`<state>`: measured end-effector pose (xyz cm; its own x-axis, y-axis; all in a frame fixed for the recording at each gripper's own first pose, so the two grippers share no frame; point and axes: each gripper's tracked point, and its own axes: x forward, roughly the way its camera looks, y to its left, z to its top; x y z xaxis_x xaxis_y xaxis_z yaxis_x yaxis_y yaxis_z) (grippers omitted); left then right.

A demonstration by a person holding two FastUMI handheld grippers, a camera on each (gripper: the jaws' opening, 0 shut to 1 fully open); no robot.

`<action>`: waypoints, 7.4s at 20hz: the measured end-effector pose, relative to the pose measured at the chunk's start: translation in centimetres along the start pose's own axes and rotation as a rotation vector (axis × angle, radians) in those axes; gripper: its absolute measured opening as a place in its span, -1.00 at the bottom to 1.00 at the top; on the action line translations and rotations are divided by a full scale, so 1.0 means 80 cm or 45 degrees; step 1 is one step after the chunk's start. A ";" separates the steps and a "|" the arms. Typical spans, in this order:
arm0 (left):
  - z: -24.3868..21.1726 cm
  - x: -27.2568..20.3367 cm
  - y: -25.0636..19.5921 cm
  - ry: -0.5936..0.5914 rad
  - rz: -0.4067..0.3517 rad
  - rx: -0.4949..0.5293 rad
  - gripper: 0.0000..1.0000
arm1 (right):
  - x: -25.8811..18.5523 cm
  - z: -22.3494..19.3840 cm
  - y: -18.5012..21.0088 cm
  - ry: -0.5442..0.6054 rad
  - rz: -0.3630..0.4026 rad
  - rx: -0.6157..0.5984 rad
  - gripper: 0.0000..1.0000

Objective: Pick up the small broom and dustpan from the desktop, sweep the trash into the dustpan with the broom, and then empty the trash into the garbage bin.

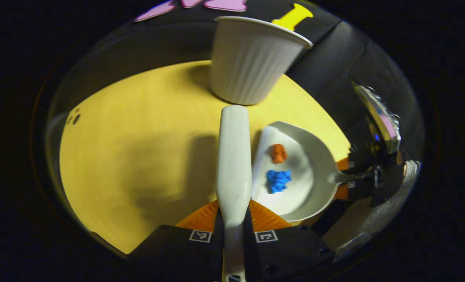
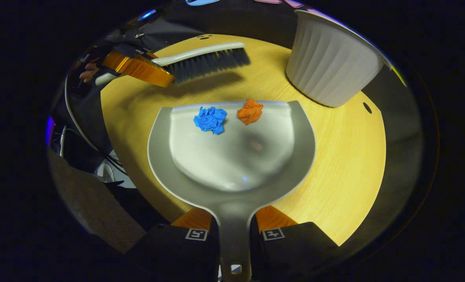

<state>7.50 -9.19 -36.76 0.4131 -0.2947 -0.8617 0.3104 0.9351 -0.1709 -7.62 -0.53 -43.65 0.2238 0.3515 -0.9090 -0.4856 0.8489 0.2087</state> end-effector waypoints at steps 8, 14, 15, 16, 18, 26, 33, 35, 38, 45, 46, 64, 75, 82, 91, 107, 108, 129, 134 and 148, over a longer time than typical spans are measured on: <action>-0.069 -0.014 0.064 0.039 0.169 -0.167 -0.48 | -0.088 0.018 -0.020 -0.029 -0.108 0.230 -0.29; -0.106 -0.024 0.087 0.030 0.162 -0.156 -0.48 | -0.165 0.057 -0.055 -0.090 -0.203 0.354 -0.29; -0.111 -0.026 0.089 0.025 0.158 -0.148 -0.48 | -0.177 0.064 -0.056 -0.103 -0.212 0.364 -0.29; -0.119 -0.025 0.094 0.027 0.146 -0.134 -0.49 | -0.193 0.073 -0.059 -0.112 -0.222 0.379 -0.29; -0.129 -0.026 0.096 0.027 0.134 -0.108 -0.48 | -0.212 0.093 -0.068 -0.127 -0.237 0.400 -0.29; -0.155 -0.025 0.095 0.028 0.094 -0.072 -0.48 | -0.263 0.183 -0.213 -0.084 -0.458 0.392 -0.29; -0.162 -0.030 0.089 0.022 0.098 -0.084 -0.51 | -0.255 0.242 -0.289 0.073 -0.614 0.263 -0.29; -0.163 -0.029 0.089 0.021 0.105 -0.091 -0.51 | -0.251 0.252 -0.304 0.144 -0.655 0.182 -0.29; -0.165 -0.029 0.088 0.023 0.105 -0.107 -0.51 | -0.249 0.264 -0.317 0.280 -0.687 0.070 -0.29; -0.165 -0.026 0.089 0.027 0.117 -0.147 -0.48 | -0.240 0.287 -0.334 0.493 -0.676 -0.070 -0.29; -0.166 -0.025 0.089 0.029 0.118 -0.150 -0.48 | -0.238 0.290 -0.334 0.503 -0.670 -0.078 -0.29; -0.147 -0.014 0.088 0.036 0.145 -0.196 -0.48 | -0.220 0.352 -0.334 0.593 -0.606 -0.339 -0.29; -0.142 -0.021 0.094 0.026 0.166 -0.167 -0.51 | -0.282 0.340 -0.297 0.171 -0.527 -0.091 -0.29; -0.136 -0.031 0.116 0.026 0.190 -0.133 -0.48 | -0.328 0.293 -0.218 -0.059 -0.447 -0.043 -0.30; -0.133 -0.038 0.136 0.028 0.247 -0.141 -0.48 | -0.227 0.188 -0.062 -0.043 -0.197 -0.015 -0.29; -0.138 -0.015 0.155 0.065 0.306 -0.077 -0.48 | 0.023 0.047 0.053 0.096 -0.101 0.268 -0.29; -0.138 -0.012 0.156 0.069 0.307 -0.076 -0.51 | 0.029 0.046 0.054 0.094 -0.098 0.283 -0.29; -0.145 -0.013 0.162 0.094 0.387 -0.015 -0.39 | 0.057 0.030 0.066 0.100 -0.086 0.320 -0.19; -0.137 -0.049 0.165 0.039 0.428 0.017 -0.28 | 0.007 0.042 0.065 0.023 -0.083 0.307 -0.18; 0.021 -0.232 0.086 -0.665 0.394 -0.075 -0.14 | -0.204 0.211 0.060 -0.736 -0.145 0.217 -0.19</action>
<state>3.43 2.38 -21.14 0.8466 -0.0509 -0.5298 0.0669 0.9977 0.0112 0.67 4.45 -21.74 0.7116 0.3714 -0.5963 -0.3002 0.9282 0.2198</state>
